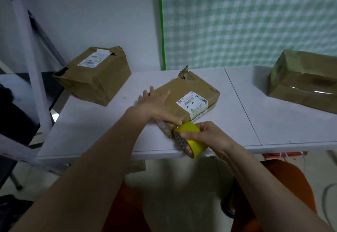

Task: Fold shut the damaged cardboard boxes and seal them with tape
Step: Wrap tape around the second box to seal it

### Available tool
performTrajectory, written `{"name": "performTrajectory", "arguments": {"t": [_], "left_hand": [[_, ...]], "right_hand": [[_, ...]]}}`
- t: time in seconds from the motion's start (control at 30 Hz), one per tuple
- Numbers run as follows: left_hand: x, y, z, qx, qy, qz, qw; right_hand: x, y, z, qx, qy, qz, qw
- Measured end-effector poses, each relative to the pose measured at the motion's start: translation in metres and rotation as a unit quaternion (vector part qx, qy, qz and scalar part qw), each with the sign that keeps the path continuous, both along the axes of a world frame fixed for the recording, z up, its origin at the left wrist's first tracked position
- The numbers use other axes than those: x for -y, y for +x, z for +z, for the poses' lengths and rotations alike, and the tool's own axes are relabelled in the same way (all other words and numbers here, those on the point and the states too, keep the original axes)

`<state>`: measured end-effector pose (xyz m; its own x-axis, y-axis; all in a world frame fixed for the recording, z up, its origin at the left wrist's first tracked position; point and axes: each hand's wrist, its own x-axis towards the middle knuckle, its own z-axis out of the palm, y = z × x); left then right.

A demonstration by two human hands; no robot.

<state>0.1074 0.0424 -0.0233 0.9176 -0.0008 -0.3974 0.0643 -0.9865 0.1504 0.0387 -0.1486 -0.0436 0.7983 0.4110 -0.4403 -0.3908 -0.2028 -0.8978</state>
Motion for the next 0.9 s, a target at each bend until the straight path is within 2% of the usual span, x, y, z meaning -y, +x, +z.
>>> {"name": "performTrajectory", "arguments": {"t": [0.07,0.2,0.27,0.33,0.4,0.43,0.47,0.5,0.53,0.57,0.6,0.63,0.67,0.7,0.77,0.8,0.87,0.9], "left_hand": [[0.003,0.002,-0.002,0.006,-0.012,0.006,1.0],[0.004,-0.005,-0.011,0.052,-0.073,0.058,0.994],[0.007,-0.009,-0.011,0.07,-0.1,0.095,0.988],[0.01,-0.015,-0.006,0.083,-0.121,0.138,0.979],[0.009,-0.019,0.001,0.09,-0.159,0.194,0.964],[0.007,-0.021,0.005,0.087,-0.211,0.226,0.947],[0.004,-0.021,0.007,0.074,-0.301,0.261,0.914],[0.004,-0.023,0.011,0.054,-0.407,0.291,0.864],[0.004,-0.026,0.014,0.023,-0.5,0.314,0.807],[0.005,-0.031,0.018,-0.02,-0.558,0.324,0.764],[0.009,-0.039,0.026,-0.066,-0.59,0.326,0.736],[0.014,-0.045,0.031,-0.112,-0.602,0.319,0.723],[0.018,-0.05,0.033,-0.139,-0.608,0.304,0.72],[0.023,-0.056,0.035,-0.142,-0.593,0.289,0.738],[0.027,-0.064,0.026,-0.084,-0.564,0.25,0.782],[0.027,-0.07,0.023,-0.032,-0.555,0.246,0.794],[0.02,-0.073,0.017,0.133,-0.509,0.214,0.823],[0.017,-0.072,0.012,0.202,-0.504,0.173,0.821]], "right_hand": [[0.003,0.002,0.0,0.038,-0.059,0.015,0.997],[0.006,-0.001,0.0,0.146,-0.213,0.079,0.963],[0.003,-0.004,0.0,0.193,-0.291,0.066,0.935],[-0.001,-0.006,0.0,0.265,-0.37,0.038,0.889],[-0.003,-0.008,0.005,0.354,-0.36,-0.049,0.862],[-0.002,-0.007,0.01,0.401,-0.326,-0.113,0.849],[-0.002,-0.004,0.015,0.437,-0.285,-0.176,0.835],[-0.004,-0.002,0.02,0.452,-0.239,-0.235,0.827],[-0.006,0.001,0.025,0.435,-0.184,-0.285,0.834],[-0.011,0.002,0.033,0.387,-0.123,-0.322,0.856],[-0.018,0.003,0.039,0.324,-0.056,-0.344,0.88],[-0.024,0.005,0.044,0.261,0.003,-0.357,0.897],[-0.029,0.007,0.045,0.217,0.039,-0.368,0.903],[-0.033,0.009,0.047,0.195,0.049,-0.375,0.905],[-0.038,0.01,0.046,0.195,0.029,-0.376,0.905],[-0.039,0.011,0.044,0.202,0.011,-0.37,0.907],[-0.042,0.012,0.041,0.21,-0.014,-0.356,0.911],[-0.044,0.013,0.041,0.215,-0.023,-0.35,0.912]]}}
